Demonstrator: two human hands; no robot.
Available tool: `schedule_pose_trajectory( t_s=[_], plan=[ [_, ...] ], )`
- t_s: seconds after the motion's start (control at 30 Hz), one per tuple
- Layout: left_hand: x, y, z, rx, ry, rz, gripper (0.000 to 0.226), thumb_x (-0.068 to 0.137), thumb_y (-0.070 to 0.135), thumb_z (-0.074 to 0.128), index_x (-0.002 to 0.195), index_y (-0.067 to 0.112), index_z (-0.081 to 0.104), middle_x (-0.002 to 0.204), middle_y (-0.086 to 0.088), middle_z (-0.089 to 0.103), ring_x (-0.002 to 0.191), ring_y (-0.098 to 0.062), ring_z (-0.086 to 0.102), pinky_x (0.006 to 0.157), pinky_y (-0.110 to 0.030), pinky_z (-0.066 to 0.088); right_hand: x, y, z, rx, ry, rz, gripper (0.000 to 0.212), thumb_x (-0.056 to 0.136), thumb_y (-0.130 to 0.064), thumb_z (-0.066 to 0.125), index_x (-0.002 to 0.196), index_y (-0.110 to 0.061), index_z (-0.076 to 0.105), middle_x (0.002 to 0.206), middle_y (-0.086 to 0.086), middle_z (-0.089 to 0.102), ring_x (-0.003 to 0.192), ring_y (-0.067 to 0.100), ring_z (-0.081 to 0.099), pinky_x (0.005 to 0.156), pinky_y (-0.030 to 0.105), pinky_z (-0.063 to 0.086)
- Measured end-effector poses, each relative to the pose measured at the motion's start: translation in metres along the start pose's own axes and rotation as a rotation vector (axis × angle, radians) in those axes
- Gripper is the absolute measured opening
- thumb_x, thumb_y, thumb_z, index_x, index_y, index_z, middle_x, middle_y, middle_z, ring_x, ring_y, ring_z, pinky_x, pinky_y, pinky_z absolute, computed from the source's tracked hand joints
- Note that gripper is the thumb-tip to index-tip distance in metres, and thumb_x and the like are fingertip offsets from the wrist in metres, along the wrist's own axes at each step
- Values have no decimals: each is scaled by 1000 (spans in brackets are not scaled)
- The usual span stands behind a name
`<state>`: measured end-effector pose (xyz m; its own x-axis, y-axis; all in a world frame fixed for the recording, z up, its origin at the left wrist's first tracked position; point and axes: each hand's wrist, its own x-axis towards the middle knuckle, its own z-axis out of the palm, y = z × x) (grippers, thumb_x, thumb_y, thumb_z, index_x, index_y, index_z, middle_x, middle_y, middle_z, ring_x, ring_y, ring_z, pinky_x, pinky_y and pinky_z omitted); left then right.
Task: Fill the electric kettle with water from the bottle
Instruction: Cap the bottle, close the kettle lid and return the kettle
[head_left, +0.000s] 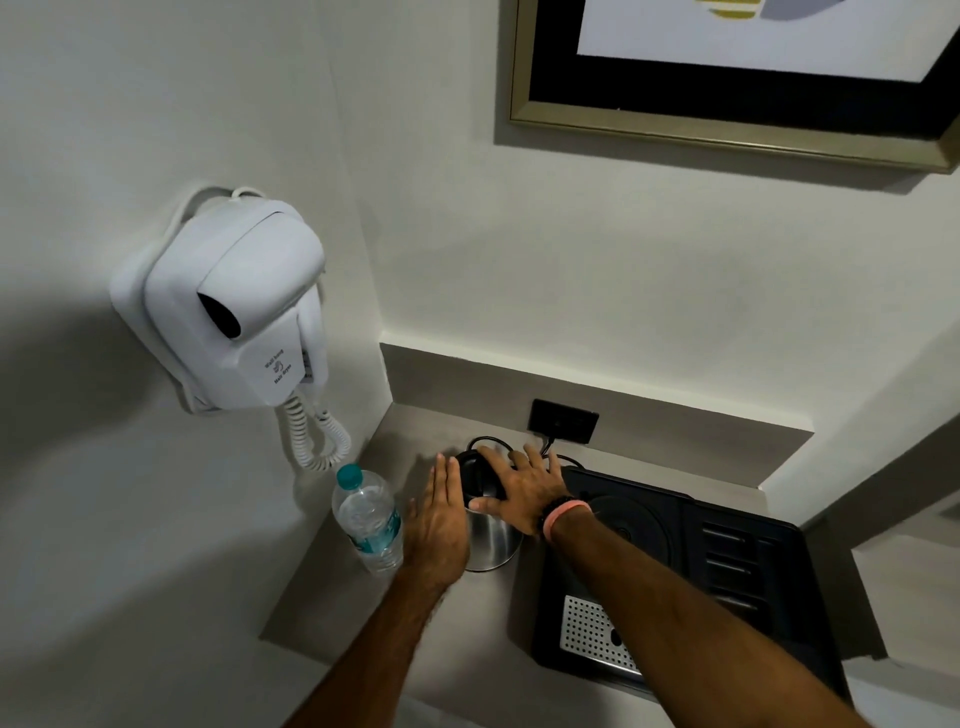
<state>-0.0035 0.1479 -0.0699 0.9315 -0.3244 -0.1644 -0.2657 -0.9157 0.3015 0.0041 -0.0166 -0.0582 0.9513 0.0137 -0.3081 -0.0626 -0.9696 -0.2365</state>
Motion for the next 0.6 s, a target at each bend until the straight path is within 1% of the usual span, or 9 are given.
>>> schedule_pose_trajectory(
  t_s=[0.1,0.2,0.27,0.33,0.4,0.43,0.5,0.53,0.6],
  plan=[
    [1,-4,-3,-47,-31,8,102,86,7,65,156,12,-8,166,-8,-5,153,-24,-4,120,-47,13,2,0,-6,14,-47,-28,90,81,-80,40,153,-40,4,160,15,25,146,39,20,116,64,10],
    [3,-10,-6,-165,-74,35,96,85,3,58,157,12,-5,166,-9,-2,152,-23,-6,122,-43,13,4,2,-10,25,-79,-50,92,82,-77,45,154,-37,5,157,13,32,141,39,30,115,61,18],
    [3,-12,-6,-200,-83,57,96,85,0,56,157,13,-7,166,-9,-6,152,-23,-10,123,-42,11,3,2,-11,42,-87,-56,92,82,-76,47,154,-36,5,156,13,34,141,39,30,114,61,19],
    [3,-14,-3,-240,-33,59,94,85,2,57,157,15,-3,166,-10,-4,152,-23,-10,123,-43,11,2,3,-11,82,-73,-39,95,80,-76,48,155,-35,7,156,14,34,142,38,29,114,60,21],
    [6,-14,0,-319,87,19,92,87,19,66,157,16,7,166,-12,1,152,-28,-4,120,-45,12,-1,10,-11,152,-49,13,98,79,-76,52,155,-32,9,155,15,35,141,38,31,114,59,25],
    [7,-14,1,-388,123,-31,98,86,34,71,157,17,7,166,-12,-1,152,-29,-1,119,-46,14,-3,15,-11,197,-40,35,98,79,-73,55,156,-30,11,154,15,37,140,38,33,113,57,28],
    [9,-13,3,-569,93,-159,120,73,63,75,158,21,1,166,-8,-4,151,-30,3,118,-49,19,-7,25,-9,304,-22,59,93,81,-59,65,154,-24,20,149,15,42,136,36,39,111,51,34],
    [10,-12,5,-654,50,-207,130,64,71,76,157,24,-2,166,-8,-1,151,-31,8,116,-50,23,-9,31,-8,345,-15,68,84,83,-51,69,151,-21,29,144,15,47,132,35,43,110,47,37],
    [11,-11,10,-778,-10,-237,146,45,72,83,157,28,0,164,-9,14,148,-32,21,114,-51,32,-11,39,-7,367,14,82,55,86,-35,71,133,-18,50,129,13,57,122,33,52,100,38,42]
  ],
)
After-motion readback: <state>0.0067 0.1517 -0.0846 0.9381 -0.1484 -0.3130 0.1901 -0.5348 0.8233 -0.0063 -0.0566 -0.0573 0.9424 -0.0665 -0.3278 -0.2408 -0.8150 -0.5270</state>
